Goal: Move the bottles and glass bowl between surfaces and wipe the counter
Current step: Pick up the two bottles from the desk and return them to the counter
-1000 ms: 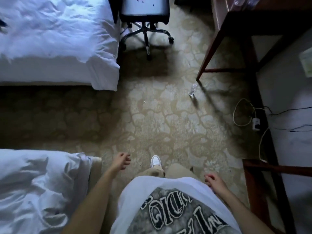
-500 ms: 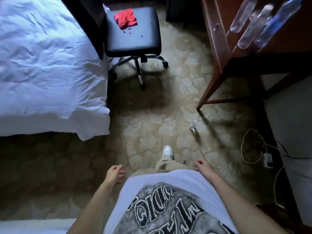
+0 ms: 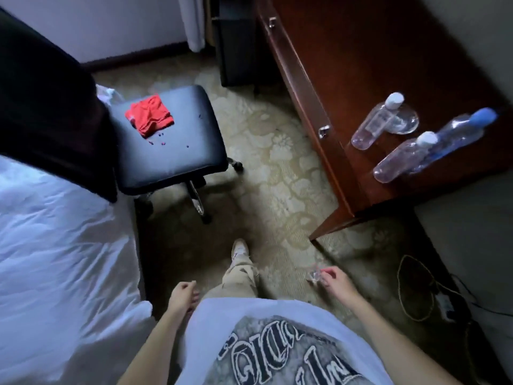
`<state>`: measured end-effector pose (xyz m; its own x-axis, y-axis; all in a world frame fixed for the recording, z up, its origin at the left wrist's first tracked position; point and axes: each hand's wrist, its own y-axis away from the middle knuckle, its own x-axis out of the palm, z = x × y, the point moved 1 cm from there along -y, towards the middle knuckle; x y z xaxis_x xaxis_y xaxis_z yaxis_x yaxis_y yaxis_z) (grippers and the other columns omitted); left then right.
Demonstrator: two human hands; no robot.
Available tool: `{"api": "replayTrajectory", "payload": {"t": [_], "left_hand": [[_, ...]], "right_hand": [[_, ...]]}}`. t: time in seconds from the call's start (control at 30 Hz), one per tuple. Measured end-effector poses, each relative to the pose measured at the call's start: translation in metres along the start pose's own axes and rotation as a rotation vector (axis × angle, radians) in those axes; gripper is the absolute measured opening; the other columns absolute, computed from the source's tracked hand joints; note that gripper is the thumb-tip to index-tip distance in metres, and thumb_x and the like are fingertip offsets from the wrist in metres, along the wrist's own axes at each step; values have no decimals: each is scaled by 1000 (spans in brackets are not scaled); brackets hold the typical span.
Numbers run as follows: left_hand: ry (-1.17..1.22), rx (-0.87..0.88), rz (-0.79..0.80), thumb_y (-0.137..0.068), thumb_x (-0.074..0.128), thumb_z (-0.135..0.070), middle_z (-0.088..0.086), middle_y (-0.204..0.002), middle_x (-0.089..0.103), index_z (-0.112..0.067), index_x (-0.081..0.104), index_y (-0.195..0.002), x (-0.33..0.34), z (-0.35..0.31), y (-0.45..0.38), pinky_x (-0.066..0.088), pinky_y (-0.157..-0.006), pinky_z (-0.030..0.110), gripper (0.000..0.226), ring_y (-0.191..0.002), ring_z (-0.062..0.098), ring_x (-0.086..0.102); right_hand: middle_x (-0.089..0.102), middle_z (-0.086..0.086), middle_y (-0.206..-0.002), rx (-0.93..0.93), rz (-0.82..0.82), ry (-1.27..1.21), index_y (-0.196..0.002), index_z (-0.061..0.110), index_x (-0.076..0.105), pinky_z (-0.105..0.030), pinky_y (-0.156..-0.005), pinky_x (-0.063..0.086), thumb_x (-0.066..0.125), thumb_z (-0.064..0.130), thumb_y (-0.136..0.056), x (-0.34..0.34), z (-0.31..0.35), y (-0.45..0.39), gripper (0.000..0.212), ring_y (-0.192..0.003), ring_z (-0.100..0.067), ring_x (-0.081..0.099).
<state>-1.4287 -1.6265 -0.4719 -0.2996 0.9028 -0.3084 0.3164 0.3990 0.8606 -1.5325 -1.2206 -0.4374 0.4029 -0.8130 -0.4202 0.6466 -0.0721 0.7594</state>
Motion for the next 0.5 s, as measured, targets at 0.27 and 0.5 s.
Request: {"api": "replayTrajectory", "payload": {"t": [0.27, 0.5], "left_hand": [[-470, 570, 389, -88, 69, -38, 1, -96, 72, -17, 63, -110, 117, -345, 3, 48, -66, 24, 30, -85, 17, 68], [-686, 1053, 724, -56, 92, -41, -9, -128, 52, -28, 48, -133, 298, -481, 59, 53, -81, 20, 90, -111, 3, 58]], "right_hand": [[62, -13, -116, -20, -565, -595, -117, 8, 54, -7, -75, 48, 68, 14, -88, -68, 91, -13, 33, -106, -24, 60], [42, -3, -138, -162, -833, -856, -133, 28, 35, -39, -104, 44, 88, 51, -49, -140, 151, -67, 102, -124, -18, 50]]}}
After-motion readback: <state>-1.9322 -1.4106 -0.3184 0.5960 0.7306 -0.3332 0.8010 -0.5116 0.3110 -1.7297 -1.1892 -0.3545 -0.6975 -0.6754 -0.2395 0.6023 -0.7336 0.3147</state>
